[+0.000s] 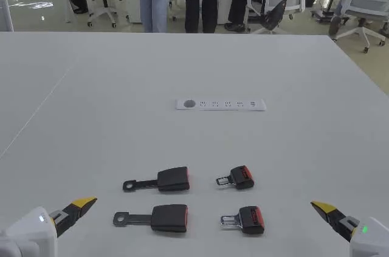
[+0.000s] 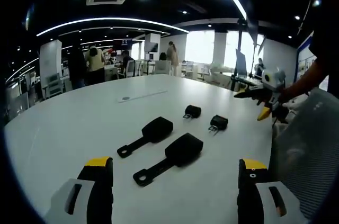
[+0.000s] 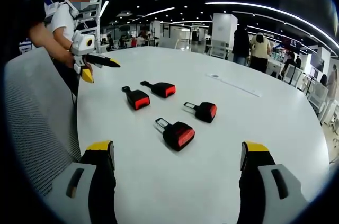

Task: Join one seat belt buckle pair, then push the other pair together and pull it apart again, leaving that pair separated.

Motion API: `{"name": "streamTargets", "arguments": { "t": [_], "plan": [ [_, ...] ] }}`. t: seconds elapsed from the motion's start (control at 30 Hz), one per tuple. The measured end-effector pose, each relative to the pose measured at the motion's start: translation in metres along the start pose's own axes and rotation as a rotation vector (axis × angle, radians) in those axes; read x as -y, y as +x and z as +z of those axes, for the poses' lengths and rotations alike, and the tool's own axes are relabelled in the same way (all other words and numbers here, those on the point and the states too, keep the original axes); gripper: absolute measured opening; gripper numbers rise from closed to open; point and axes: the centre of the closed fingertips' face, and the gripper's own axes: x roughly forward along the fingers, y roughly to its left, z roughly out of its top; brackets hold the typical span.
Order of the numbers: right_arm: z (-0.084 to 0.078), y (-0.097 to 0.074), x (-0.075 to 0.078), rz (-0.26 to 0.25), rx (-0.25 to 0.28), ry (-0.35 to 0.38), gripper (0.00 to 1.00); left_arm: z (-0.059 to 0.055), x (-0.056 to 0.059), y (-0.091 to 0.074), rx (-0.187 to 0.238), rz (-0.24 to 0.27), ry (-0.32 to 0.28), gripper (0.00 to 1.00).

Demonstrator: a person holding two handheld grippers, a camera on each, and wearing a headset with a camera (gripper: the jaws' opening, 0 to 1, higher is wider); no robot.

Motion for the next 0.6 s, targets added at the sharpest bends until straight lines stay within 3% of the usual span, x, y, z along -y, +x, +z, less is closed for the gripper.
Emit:
{"name": "streamTargets", "arguments": {
  "t": [0.6],
  "plan": [
    [-0.0041,-0.0002,0.0060,-0.008,0.002,-0.004,0.99,0.0036,0.0062,0.0010,-0.002,-0.004,0.002,1.00]
  ]
}}
